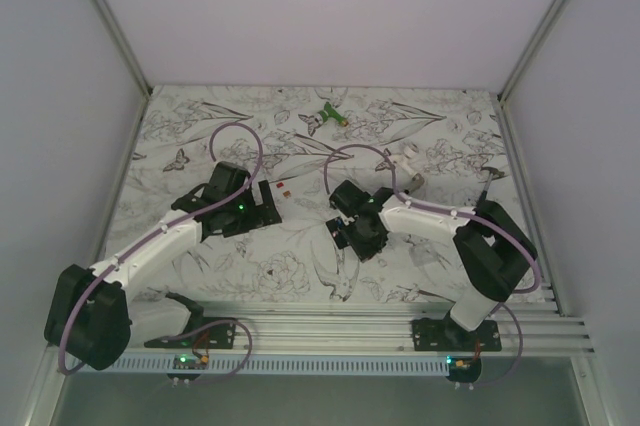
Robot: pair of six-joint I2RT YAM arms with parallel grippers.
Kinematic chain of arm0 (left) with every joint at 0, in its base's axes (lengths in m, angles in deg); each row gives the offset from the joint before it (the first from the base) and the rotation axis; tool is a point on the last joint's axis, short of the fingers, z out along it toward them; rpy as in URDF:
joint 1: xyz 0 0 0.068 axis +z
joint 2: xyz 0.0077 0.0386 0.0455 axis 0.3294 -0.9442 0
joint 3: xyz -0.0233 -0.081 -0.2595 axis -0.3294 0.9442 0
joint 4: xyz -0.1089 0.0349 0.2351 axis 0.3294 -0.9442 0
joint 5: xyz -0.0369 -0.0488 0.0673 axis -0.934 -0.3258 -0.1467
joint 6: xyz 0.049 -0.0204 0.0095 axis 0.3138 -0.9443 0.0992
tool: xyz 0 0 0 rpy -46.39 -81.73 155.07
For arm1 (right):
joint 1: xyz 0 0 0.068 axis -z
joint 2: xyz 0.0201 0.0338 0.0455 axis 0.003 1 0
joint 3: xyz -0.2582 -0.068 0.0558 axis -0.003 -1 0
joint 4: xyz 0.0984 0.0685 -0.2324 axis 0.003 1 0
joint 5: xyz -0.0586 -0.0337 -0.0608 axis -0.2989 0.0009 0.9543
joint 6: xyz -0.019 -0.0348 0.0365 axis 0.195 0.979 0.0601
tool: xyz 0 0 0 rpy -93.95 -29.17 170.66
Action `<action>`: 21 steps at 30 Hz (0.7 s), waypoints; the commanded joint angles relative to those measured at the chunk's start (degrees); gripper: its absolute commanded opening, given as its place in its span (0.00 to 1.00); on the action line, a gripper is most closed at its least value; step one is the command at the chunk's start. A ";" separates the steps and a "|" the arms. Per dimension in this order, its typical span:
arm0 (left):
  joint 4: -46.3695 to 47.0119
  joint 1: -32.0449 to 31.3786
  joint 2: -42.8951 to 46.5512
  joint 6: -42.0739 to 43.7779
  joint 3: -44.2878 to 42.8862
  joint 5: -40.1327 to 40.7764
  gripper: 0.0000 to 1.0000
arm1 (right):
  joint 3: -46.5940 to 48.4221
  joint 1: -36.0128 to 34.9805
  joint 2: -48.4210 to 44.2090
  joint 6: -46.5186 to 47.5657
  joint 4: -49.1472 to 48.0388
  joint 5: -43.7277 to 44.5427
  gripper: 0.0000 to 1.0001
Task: Snap on the fuse box
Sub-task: Place the fuse at the center of the board.
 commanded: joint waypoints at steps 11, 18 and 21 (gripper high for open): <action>-1.67 0.33 2.28 0.96 0.53 -0.74 1.00 | 2.07 -1.55 0.24 -1.46 -0.06 5.83 0.38; -1.90 0.33 2.12 1.08 0.51 -1.47 1.00 | -0.02 -1.45 -0.06 -3.20 -1.43 3.81 0.45; -1.97 0.29 2.20 1.09 0.54 -1.50 1.00 | -1.44 -1.16 -0.48 -4.49 -2.18 2.72 0.49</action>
